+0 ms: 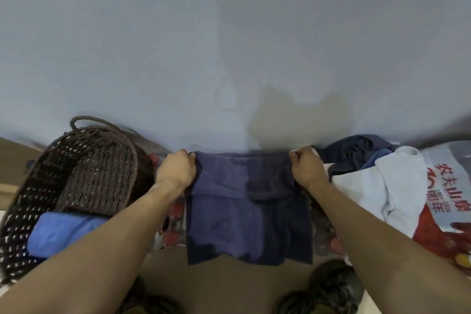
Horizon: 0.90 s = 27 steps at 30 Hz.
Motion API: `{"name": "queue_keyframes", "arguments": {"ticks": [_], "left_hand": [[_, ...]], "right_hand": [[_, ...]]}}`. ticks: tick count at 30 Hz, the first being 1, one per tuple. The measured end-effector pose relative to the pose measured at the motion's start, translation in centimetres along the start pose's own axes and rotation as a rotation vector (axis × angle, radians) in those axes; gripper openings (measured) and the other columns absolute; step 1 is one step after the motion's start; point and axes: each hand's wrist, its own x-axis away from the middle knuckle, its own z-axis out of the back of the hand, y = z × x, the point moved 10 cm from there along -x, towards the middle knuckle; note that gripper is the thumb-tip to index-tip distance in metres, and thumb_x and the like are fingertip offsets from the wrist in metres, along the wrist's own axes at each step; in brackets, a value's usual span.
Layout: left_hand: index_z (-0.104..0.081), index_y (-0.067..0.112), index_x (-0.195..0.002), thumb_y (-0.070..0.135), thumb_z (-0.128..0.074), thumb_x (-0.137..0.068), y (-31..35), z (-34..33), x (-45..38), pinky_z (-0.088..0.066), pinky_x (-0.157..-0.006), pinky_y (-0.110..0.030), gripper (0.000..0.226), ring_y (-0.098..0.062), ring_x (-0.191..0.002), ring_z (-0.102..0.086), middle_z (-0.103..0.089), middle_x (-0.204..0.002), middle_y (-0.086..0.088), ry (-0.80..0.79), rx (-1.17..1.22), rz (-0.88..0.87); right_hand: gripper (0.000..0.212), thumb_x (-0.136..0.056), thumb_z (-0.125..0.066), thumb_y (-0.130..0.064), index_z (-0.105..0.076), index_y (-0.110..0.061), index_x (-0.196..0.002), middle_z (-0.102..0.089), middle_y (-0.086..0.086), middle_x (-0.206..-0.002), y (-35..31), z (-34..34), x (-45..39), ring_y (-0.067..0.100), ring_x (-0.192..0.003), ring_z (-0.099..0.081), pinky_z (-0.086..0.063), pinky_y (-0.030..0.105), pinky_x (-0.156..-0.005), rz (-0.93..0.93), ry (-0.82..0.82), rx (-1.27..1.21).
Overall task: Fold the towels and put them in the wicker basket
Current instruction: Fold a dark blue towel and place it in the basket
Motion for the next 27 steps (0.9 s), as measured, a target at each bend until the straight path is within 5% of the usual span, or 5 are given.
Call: {"name": "queue_keyframes", "arguments": {"ticks": [7,14,19,24,27], "left_hand": [[-0.049,0.016,-0.133,0.034,-0.049,-0.099,1.4,-0.2,0.2,-0.042,-0.093,-0.046,0.039,-0.034,-0.115,-0.043,-0.044,-0.125,-0.013,0.057,-0.136,-0.163],[-0.072,0.021,-0.110,0.027,-0.060,-0.093,1.3,1.1,0.7,-0.039,-0.091,-0.038,0.021,-0.029,-0.105,-0.044,-0.057,-0.112,-0.004,0.143,-0.053,-0.304],[-0.071,0.007,-0.093,0.009,-0.065,-0.085,0.6,1.8,2.4,-0.045,-0.088,-0.039,0.011,-0.035,-0.099,-0.052,-0.062,-0.100,-0.012,0.131,0.043,-0.302],[-0.064,0.013,-0.085,0.004,-0.068,-0.083,-0.7,2.8,2.7,-0.051,-0.077,-0.027,0.010,-0.023,-0.079,-0.064,-0.069,-0.085,-0.005,0.047,0.312,-0.120],[-0.056,0.008,-0.077,-0.011,-0.069,-0.081,-1.6,1.6,3.1,-0.051,-0.051,-0.020,0.024,-0.017,-0.054,-0.060,-0.062,-0.076,-0.013,-0.077,0.676,0.077]], "right_hand": [[0.041,-0.094,-0.061,-0.040,-0.056,-0.007,-0.118,-0.065,0.019,-0.110,-0.9,-0.9,0.1,0.038,-0.104,-0.059,-0.046,0.036,-0.080,0.085,-0.099,0.168],[0.014,-0.082,-0.077,-0.027,-0.070,-0.016,-0.089,-0.058,0.005,-0.094,-2.2,0.1,1.0,0.029,-0.098,-0.056,-0.046,0.030,-0.083,0.302,-0.165,0.266],[0.021,-0.076,-0.084,-0.016,-0.064,-0.022,-0.073,-0.063,-0.010,-0.077,-0.7,1.6,0.9,0.008,-0.073,-0.060,-0.043,0.020,-0.065,0.105,-0.192,-0.131],[0.031,-0.084,-0.075,-0.005,-0.067,0.000,-0.114,-0.070,0.019,-0.105,-0.4,1.6,2.5,0.028,-0.097,-0.069,-0.058,0.042,-0.086,-0.038,-0.381,-0.598],[0.027,-0.084,-0.075,-0.005,-0.067,0.003,-0.108,-0.073,0.016,-0.093,0.2,1.7,3.5,0.024,-0.080,-0.073,-0.059,0.032,-0.065,-0.101,-0.411,-0.719]]}}
